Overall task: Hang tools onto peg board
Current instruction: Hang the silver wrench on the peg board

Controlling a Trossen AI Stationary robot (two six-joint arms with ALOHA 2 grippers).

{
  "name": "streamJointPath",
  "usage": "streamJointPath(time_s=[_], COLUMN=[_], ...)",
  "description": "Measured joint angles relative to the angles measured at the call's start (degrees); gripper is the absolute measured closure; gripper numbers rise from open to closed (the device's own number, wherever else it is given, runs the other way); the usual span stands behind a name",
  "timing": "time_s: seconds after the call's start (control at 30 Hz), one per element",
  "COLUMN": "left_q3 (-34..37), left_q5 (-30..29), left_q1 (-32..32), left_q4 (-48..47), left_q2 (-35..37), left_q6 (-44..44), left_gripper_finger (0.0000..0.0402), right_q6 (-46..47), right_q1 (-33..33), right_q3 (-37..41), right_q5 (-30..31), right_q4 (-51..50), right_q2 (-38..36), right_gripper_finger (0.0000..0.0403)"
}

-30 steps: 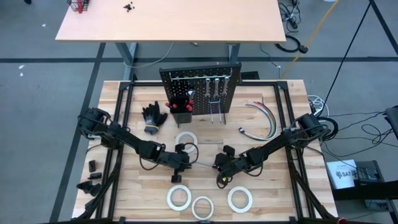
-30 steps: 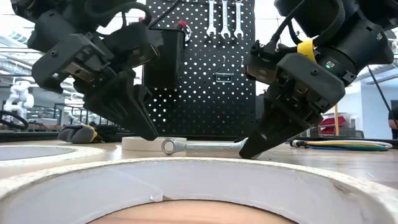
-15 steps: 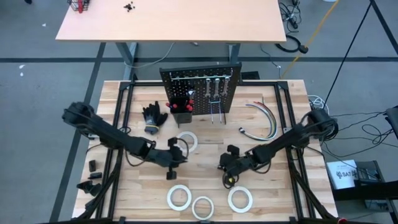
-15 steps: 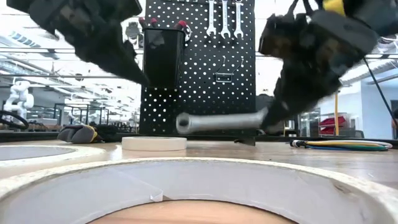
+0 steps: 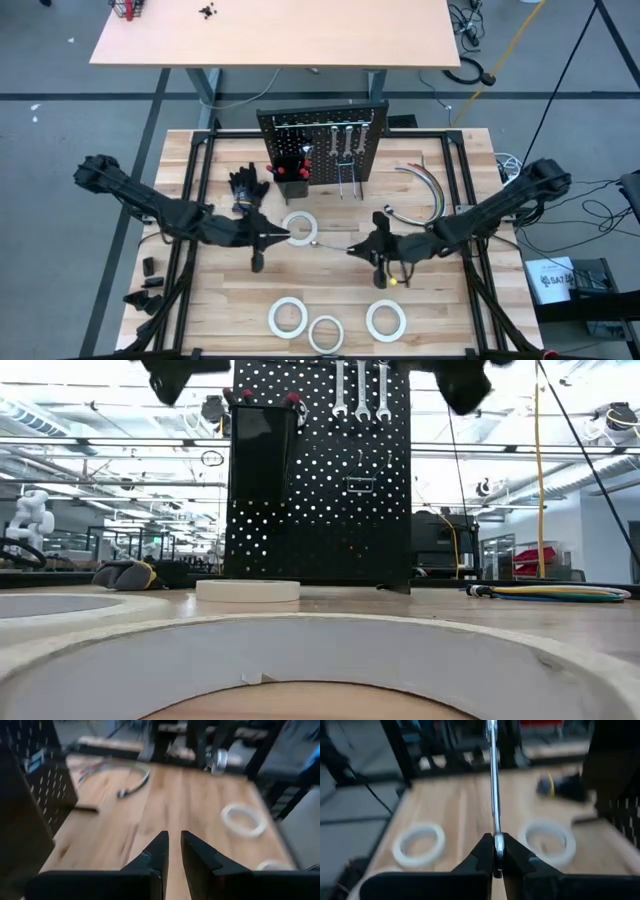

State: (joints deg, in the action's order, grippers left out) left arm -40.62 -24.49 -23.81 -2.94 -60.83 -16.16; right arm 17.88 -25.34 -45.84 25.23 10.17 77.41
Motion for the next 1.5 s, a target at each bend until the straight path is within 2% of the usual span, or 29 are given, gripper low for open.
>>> streamJointPath(time_s=[0.13,0.3,0.37,0.5,0.6,0.73,0.93,1.1,1.5], left_q3=[0.0,0.0,0.0,-0.1,-0.1,-0.1,-0.1,-0.1,-3.5], left_q5=[-0.8,-1.2,1.1,6.3,6.0,4.3,3.8,2.6,8.1], left_q1=[-0.4,-0.2,-0.2,-0.2,-0.2,0.2,0.8,2.6,5.5], left_q4=[6.0,15.8,20.8,34.7,41.6,45.1,58.0,59.5,59.3], left_q2=[2.2,0.8,-0.5,-4.5,-8.6,-13.7,-18.1,-18.7,-18.7], left_q6=[-1.5,-2.6,-0.3,4.8,6.5,6.5,12.3,13.5,13.5], left_gripper_finger=[0.0349,0.0349,0.0343,0.0306,0.0268,0.0226,0.0205,0.0205,0.0204], right_q6=[-5.8,-12.5,-13.7,-14.0,-13.6,-14.1,-13.5,-12.0,-11.5], right_q1=[0.1,0.7,1.1,1.6,1.7,1.7,1.7,1.5,1.8], right_q3=[0.0,-0.1,-0.1,-0.1,-0.1,-0.1,-0.1,-0.1,-0.1], right_q5=[0.5,2.7,3.3,3.3,3.1,3.2,3.0,2.3,1.7], right_q4=[8.8,23.7,26.6,29.6,32.8,38.2,39.6,39.9,39.8], right_q2=[-2.2,-1.5,-0.8,0.9,2.8,5.0,6.2,6.2,6.2], right_gripper_finger=[0.0395,0.0394,0.0395,0.0395,0.0395,0.0395,0.0395,0.0395,0.0395])
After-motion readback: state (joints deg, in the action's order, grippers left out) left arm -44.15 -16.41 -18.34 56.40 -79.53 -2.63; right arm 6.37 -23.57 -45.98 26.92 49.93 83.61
